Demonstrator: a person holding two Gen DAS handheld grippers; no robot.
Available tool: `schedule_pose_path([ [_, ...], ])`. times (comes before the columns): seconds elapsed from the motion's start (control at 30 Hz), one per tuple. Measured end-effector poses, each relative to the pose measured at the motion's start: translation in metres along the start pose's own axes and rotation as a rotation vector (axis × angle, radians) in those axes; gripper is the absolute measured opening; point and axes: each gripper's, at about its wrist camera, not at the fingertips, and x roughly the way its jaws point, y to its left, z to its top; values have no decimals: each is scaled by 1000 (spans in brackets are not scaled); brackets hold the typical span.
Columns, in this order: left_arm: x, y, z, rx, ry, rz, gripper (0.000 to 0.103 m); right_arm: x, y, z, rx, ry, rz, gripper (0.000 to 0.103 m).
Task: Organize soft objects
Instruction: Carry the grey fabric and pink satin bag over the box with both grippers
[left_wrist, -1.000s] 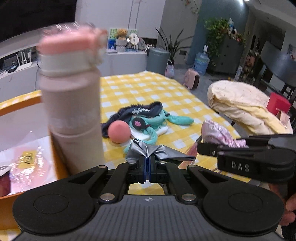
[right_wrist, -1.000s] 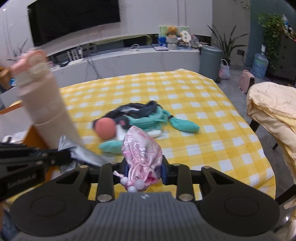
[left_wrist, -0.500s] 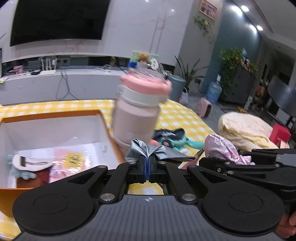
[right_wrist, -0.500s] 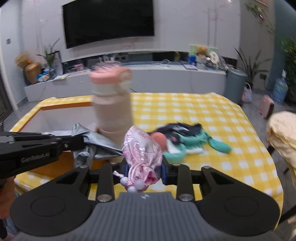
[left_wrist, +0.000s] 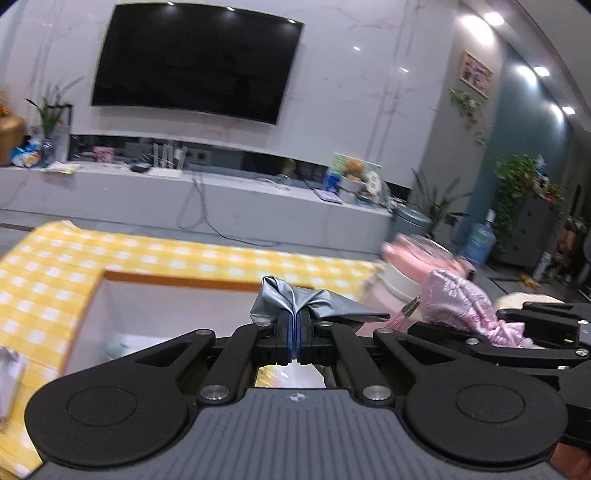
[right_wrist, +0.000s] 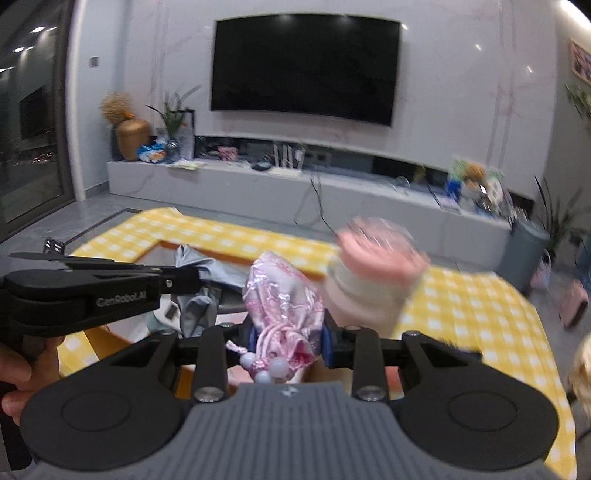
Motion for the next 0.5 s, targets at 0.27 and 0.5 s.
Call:
schedule_pose_path([
  [0.27, 27, 29, 14, 37, 45, 102, 1, 47, 30, 34, -83, -5, 11, 30],
  [0.5, 67, 48, -4, 67, 177, 143, 1, 121, 43, 31, -146, 147, -14, 30],
])
